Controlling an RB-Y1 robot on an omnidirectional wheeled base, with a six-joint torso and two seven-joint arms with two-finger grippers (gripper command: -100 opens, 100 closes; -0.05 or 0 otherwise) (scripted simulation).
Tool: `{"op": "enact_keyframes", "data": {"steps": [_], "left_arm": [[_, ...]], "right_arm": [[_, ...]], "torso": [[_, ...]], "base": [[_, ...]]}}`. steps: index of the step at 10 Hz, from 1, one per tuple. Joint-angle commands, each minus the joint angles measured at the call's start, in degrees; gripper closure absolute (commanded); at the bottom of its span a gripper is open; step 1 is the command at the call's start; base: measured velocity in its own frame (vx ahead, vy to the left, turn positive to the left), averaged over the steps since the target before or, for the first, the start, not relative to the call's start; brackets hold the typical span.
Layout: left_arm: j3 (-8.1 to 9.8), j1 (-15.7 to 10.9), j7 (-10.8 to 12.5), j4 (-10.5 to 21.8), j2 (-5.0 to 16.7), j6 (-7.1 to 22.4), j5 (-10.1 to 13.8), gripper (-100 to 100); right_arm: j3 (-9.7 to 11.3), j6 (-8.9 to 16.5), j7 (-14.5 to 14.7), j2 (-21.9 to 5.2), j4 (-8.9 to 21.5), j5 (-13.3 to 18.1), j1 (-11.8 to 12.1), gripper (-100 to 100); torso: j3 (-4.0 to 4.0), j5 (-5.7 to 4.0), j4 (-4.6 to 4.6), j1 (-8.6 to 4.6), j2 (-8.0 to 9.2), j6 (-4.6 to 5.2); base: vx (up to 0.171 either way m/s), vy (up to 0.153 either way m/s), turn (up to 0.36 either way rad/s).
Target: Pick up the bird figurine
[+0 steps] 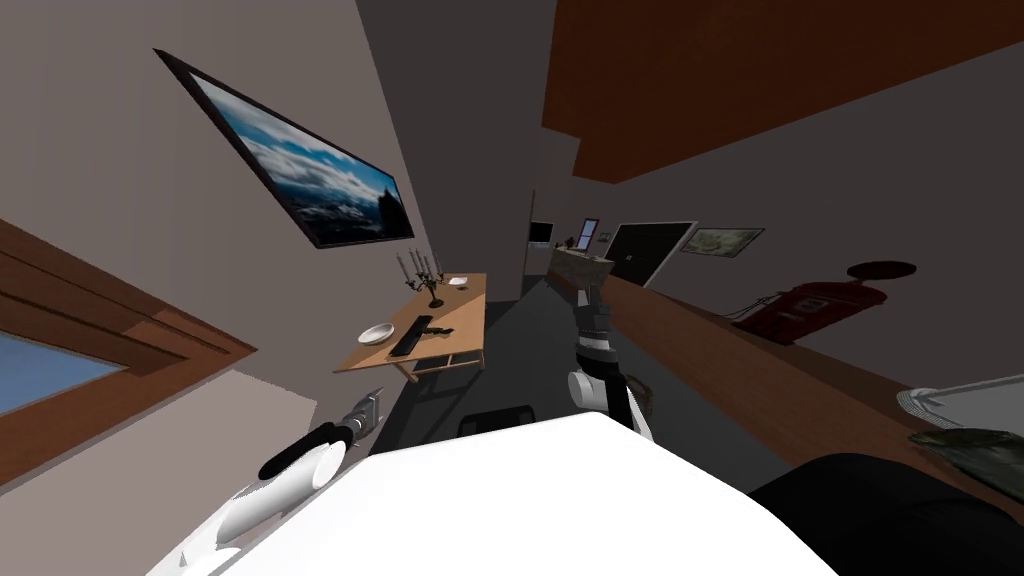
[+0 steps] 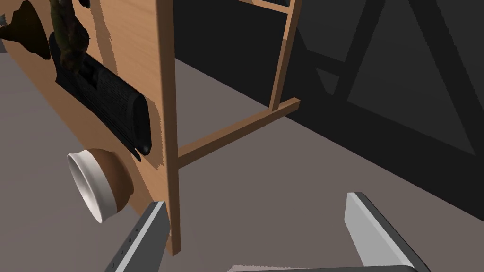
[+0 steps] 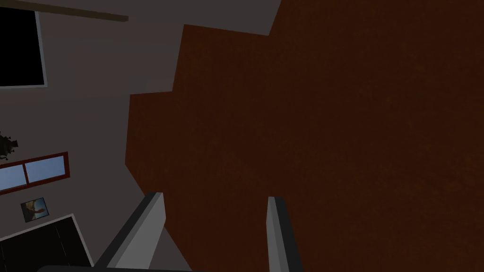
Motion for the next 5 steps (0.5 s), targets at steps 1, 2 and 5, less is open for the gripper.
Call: {"op": "enact_keyframes", "data": {"steps": [1, 2, 5], "left_arm": [[0.21, -0.8, 0.2, 2.0, 0.8, 1.9, 0.7, -100], [0.35, -1.9, 0.4, 4.4, 2.4, 3.8, 2.3, -100], [0.46, -3.1, 0.6, 8.0, 3.9, 6.2, 3.7, -100]], "right_arm": [[0.0, 0.0, 0.0, 0.0, 0.0, 0.0, 0.0, 0], [0.0, 0.0, 0.0, 0.0, 0.0, 0.0, 0.0, 0], [0.0, 0.0, 0.0, 0.0, 0.0, 0.0, 0.0, 0]], "torso": [[0.00, 0.00, 0.00, 0.00, 0.00, 0.00], [-0.01, 0.00, -0.01, 0.01, -0.01, -0.06], [-0.04, 0.00, -0.01, -0.01, -0.07, -0.01]], "base": [[0.027, -0.039, -0.133], [0.028, -0.049, -0.204], [0.038, -0.036, -0.166]]}}
